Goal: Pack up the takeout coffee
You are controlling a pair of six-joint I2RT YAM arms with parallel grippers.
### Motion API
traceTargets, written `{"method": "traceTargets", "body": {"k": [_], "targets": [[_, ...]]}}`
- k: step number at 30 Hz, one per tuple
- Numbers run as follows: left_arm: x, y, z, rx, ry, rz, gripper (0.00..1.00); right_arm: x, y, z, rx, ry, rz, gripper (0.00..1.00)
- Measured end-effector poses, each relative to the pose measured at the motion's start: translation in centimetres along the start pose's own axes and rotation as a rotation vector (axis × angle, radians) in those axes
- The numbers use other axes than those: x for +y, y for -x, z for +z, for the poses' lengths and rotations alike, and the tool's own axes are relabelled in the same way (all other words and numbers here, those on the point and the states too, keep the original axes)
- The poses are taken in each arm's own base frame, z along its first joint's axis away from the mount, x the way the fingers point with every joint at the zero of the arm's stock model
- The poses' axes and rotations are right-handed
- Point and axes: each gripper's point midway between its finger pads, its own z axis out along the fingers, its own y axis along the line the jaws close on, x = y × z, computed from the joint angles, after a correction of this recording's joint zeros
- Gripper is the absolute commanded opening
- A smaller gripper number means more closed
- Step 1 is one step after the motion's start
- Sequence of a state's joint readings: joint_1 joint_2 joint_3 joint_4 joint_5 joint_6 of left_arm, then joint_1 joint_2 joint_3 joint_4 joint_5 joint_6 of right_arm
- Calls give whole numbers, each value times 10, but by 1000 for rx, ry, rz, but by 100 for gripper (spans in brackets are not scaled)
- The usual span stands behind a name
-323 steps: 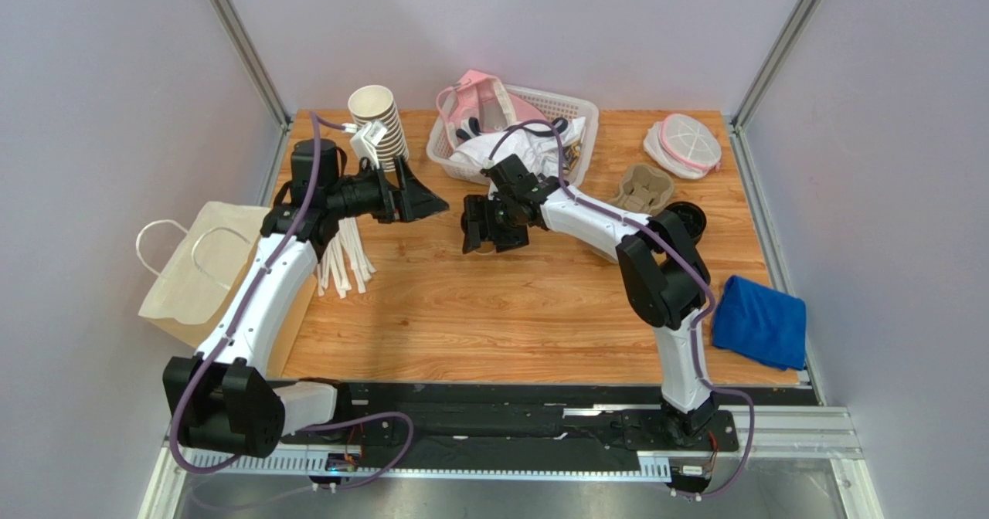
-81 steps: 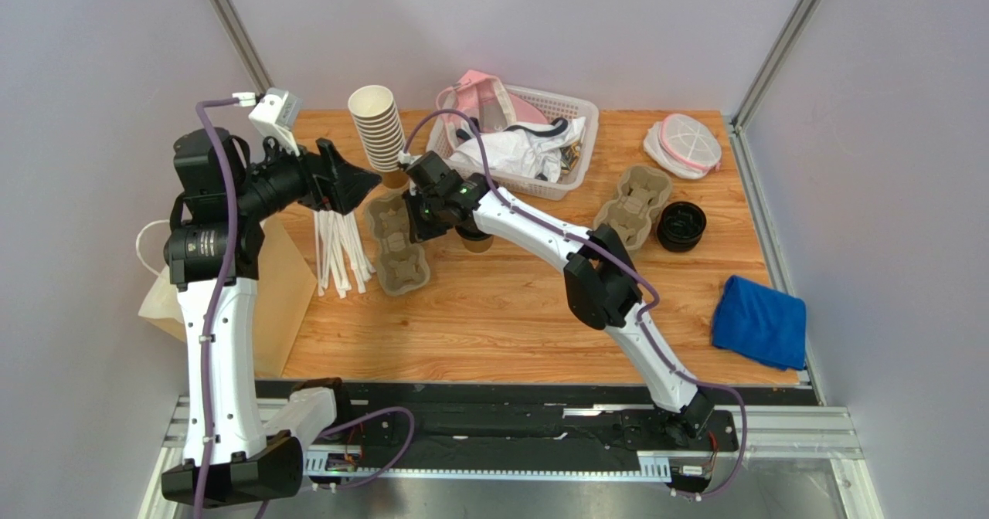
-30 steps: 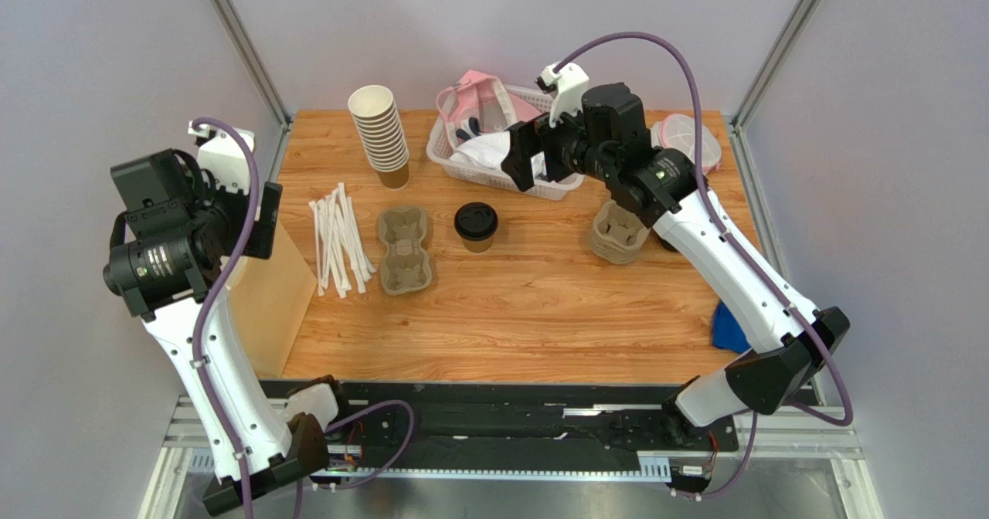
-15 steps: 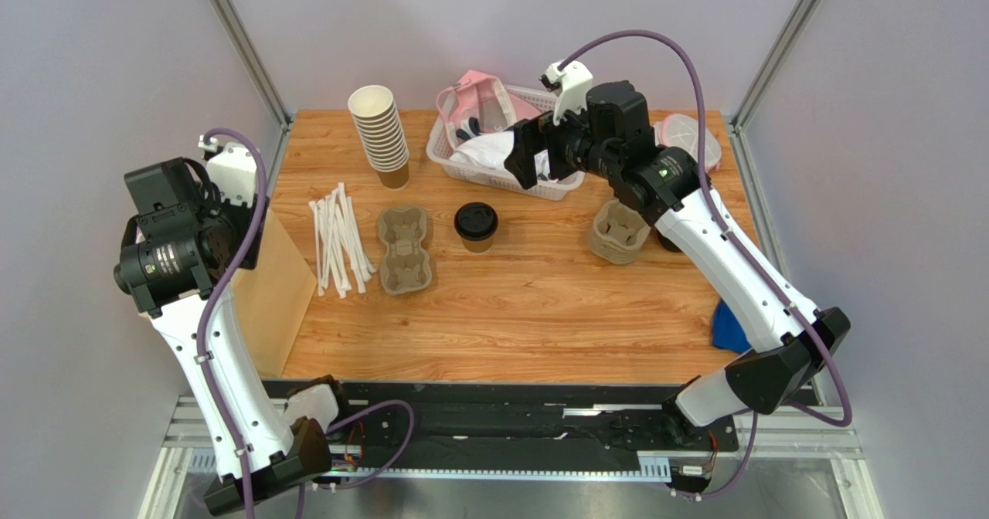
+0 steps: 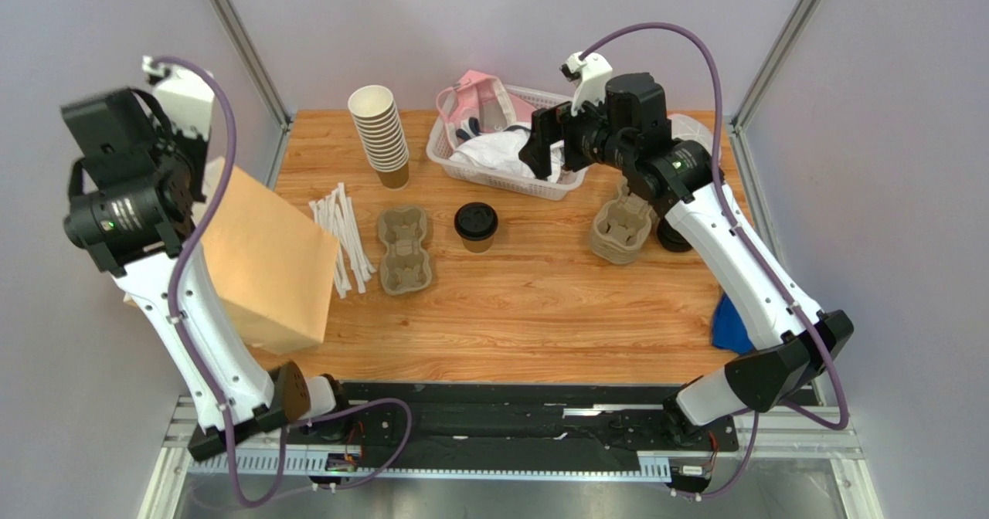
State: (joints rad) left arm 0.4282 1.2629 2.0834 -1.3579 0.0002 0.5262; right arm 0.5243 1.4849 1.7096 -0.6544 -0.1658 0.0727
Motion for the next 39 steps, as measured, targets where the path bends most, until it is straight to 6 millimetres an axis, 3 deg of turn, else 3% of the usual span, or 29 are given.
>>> {"method": "traceTargets", "body": {"k": [4, 6, 8, 14, 17, 21, 25, 33, 39], "targets": [[45, 88, -24, -264, 105, 2, 0, -22, 8, -6, -18, -30, 36, 100], [45, 112, -38, -370, 107, 16, 0, -36, 12, -11, -28, -51, 57, 100], [26, 124, -53, -452, 41, 39, 0, -53, 16, -19, -37, -80, 83, 100], [-68, 142, -105, -672, -358, 82, 0, -100, 35, -50, -86, -140, 162, 100], [-91, 157, -132, -772, -500, 70, 0, -117, 40, -64, -101, -156, 195, 100], [-121, 179, -157, -872, -704, 47, 0, -120, 35, -73, -87, -149, 220, 100], [-160, 186, -169, -887, -923, 56, 0, -120, 31, -80, -75, -135, 235, 100], [-260, 163, -178, -770, -1298, 197, 0, -139, 37, -109, -89, -153, 264, 100], [-303, 145, -189, -764, -1411, 348, 0, -132, 32, -112, -60, -113, 228, 100]]}}
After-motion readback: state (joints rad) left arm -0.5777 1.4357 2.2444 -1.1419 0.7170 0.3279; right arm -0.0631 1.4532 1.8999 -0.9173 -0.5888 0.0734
